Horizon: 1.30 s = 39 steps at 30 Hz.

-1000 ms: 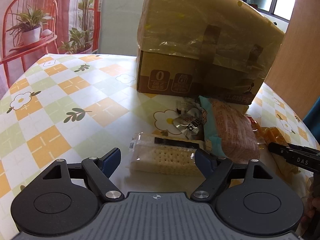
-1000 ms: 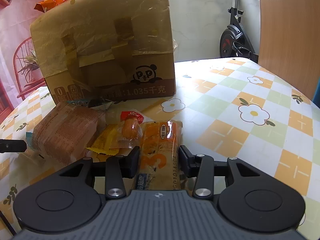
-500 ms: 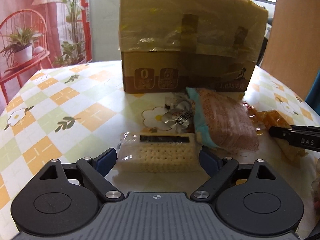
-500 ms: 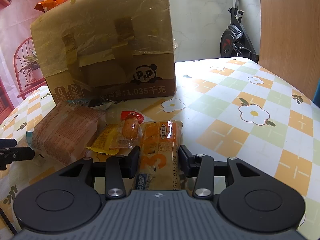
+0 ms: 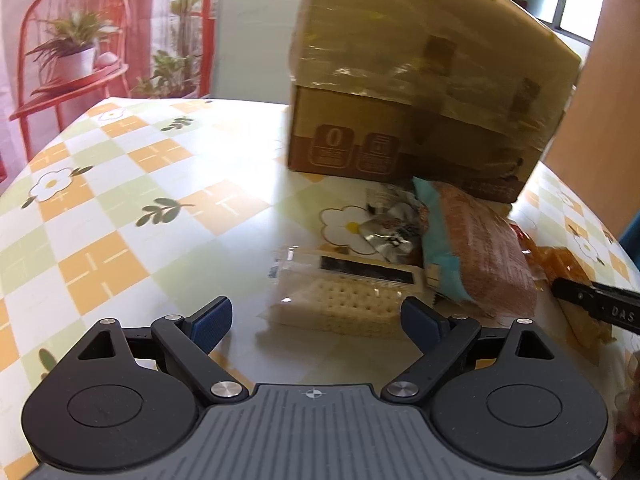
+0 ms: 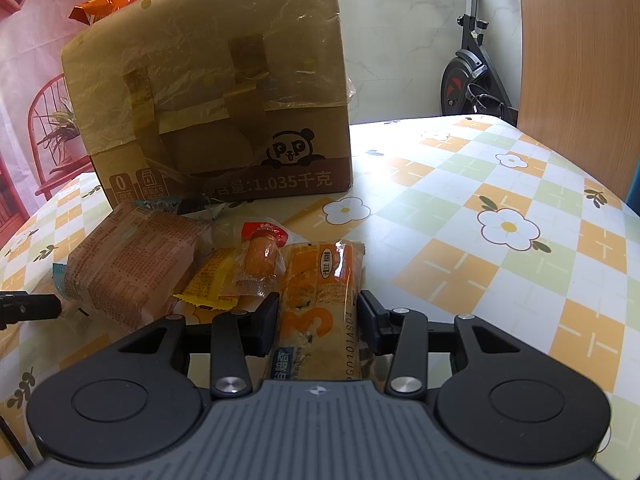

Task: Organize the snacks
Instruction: 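Close left gripper on white cracker pack while right grips orange-printed bar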

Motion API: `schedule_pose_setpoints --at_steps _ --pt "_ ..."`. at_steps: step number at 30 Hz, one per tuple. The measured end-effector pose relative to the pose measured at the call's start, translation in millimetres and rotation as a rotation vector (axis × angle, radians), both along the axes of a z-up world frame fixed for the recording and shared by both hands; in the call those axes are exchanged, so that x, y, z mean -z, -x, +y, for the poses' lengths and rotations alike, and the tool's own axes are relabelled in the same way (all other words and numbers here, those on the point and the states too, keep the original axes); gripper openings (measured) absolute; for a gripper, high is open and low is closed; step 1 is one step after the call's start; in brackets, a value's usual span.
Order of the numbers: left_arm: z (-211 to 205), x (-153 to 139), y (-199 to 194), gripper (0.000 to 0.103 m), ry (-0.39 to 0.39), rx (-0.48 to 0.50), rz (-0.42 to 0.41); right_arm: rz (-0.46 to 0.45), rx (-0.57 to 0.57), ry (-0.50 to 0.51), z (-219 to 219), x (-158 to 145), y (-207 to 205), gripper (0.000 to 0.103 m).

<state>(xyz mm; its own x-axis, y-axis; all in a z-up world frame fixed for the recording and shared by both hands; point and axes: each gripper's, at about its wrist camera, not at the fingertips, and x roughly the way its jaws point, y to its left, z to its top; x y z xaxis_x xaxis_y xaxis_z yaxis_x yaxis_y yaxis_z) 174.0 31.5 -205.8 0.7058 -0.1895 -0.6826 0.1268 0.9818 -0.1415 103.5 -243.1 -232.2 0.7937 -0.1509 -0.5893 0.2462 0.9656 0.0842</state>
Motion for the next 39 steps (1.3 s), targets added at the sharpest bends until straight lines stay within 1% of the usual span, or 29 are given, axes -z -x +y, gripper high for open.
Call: schedule_pose_setpoints --at_steps 10,12,14,18,21,30,36,39 --pt "6.2 -0.5 -0.4 0.093 0.002 -0.031 -0.002 -0.001 -0.001 -0.004 0.2 -0.1 -0.7 0.045" --pt "6.3 -0.2 0.1 0.091 0.004 -0.031 -0.004 -0.002 -0.001 -0.006 -0.1 -0.1 -0.7 0.045" --pt "5.6 -1.2 2.3 0.086 0.010 -0.021 -0.010 -0.002 -0.001 -0.007 -0.5 0.0 -0.5 0.045" --pt "0.9 -1.4 5.8 0.082 0.024 0.026 -0.004 -0.002 -0.001 -0.007 -0.5 -0.1 -0.3 0.045" --pt "-3.1 0.1 8.0 0.082 0.011 0.039 -0.001 -0.002 -0.001 -0.007 -0.7 -0.3 -0.1 0.045" --pt "-1.8 -2.7 8.6 0.081 0.028 0.077 0.014 -0.003 -0.002 -0.011 -0.8 -0.4 0.1 0.044" --pt "10.7 -14.1 0.6 0.081 0.046 0.064 -0.025 -0.003 -0.002 -0.011 -0.9 -0.4 0.3 0.044" --pt "10.9 -21.6 -9.9 0.081 0.060 0.100 -0.050 -0.003 -0.002 -0.008 -0.7 -0.3 0.3 0.045"
